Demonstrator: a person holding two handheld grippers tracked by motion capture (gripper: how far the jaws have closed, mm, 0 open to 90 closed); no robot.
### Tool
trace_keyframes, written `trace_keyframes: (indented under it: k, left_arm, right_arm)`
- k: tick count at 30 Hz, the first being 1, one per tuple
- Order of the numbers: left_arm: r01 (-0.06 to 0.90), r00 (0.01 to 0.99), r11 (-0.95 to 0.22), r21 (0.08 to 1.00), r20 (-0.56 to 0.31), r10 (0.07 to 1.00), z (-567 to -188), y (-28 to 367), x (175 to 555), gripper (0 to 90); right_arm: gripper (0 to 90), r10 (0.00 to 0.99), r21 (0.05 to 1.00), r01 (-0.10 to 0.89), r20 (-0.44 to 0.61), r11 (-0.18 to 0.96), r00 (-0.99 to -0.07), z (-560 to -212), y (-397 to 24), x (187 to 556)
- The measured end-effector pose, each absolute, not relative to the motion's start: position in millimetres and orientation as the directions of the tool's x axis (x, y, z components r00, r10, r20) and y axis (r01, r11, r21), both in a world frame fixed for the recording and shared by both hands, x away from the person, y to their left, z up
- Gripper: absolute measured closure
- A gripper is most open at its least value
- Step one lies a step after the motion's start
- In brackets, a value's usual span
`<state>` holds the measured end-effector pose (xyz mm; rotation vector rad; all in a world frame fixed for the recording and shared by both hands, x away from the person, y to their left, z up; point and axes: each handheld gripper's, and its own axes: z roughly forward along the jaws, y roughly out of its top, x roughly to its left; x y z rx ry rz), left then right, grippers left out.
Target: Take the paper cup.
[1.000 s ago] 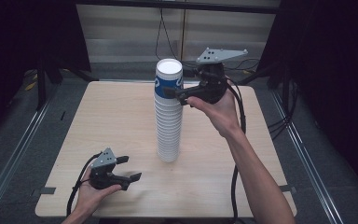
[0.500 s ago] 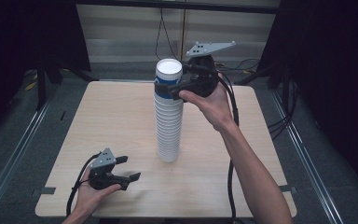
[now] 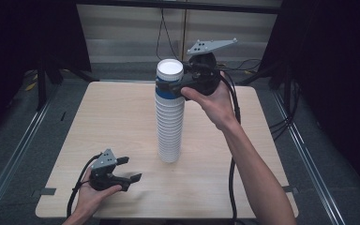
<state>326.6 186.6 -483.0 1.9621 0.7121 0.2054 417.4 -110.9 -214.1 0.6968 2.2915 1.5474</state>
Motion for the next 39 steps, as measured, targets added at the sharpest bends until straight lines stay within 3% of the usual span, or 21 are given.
trace_keyframes:
  k: [39]
  left_arm:
    - [0.398,0.812,-0.336,0.853,-0.157,0.563,-484.1,185.8,327.0,17.8]
  right_arm:
    - [26.4,0.568,0.980,0.141,0.037,0.140,-0.822,-196.0,-117.3,409.7]
